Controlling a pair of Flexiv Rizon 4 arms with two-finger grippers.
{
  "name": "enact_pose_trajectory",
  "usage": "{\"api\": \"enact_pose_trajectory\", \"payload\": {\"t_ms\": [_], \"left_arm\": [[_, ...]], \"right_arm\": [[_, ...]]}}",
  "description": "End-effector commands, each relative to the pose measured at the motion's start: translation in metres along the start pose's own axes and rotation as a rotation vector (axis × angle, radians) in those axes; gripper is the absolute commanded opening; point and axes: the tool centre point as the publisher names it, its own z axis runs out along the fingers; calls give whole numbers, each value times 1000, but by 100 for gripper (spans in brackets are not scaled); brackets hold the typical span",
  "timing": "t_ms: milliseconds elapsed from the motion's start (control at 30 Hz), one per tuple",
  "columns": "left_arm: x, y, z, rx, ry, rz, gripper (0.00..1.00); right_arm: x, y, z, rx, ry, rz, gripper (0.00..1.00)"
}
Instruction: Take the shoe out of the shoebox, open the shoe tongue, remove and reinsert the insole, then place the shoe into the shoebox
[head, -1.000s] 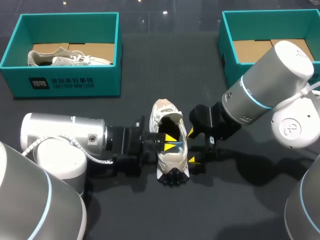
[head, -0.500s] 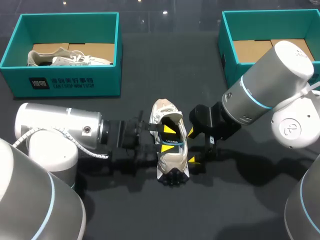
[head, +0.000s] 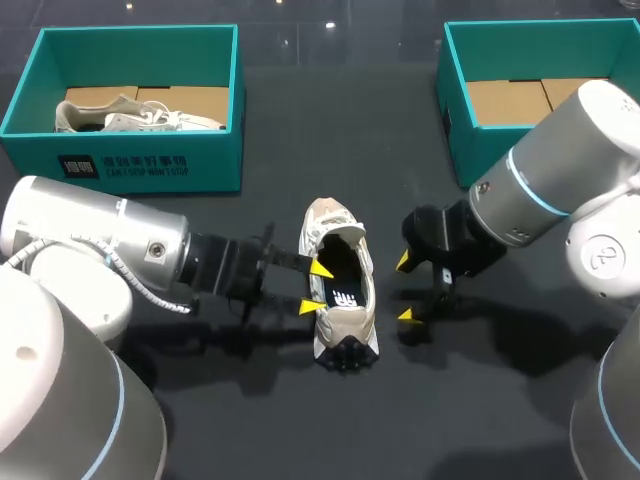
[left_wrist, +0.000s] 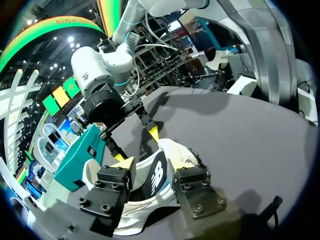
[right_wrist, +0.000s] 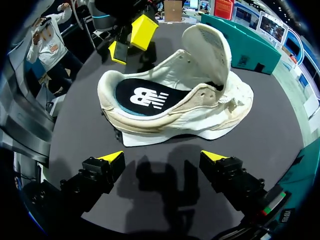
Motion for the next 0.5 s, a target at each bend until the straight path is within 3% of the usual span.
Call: {"api": "enact_pose_trajectory", "payload": {"t_ms": [33,267,500], "left_arm": [[3,-8,-20,-35,44,-2,40],[6,-8,-55,-81,121,-10,40],[5,-8,-97,-91,229,0,39]], "right_arm": [[10,-28,-45,14,-24,22,100],[12,-52,-73,67,-22,55,100],[14,-58,-81,24,13,18,100]]}}
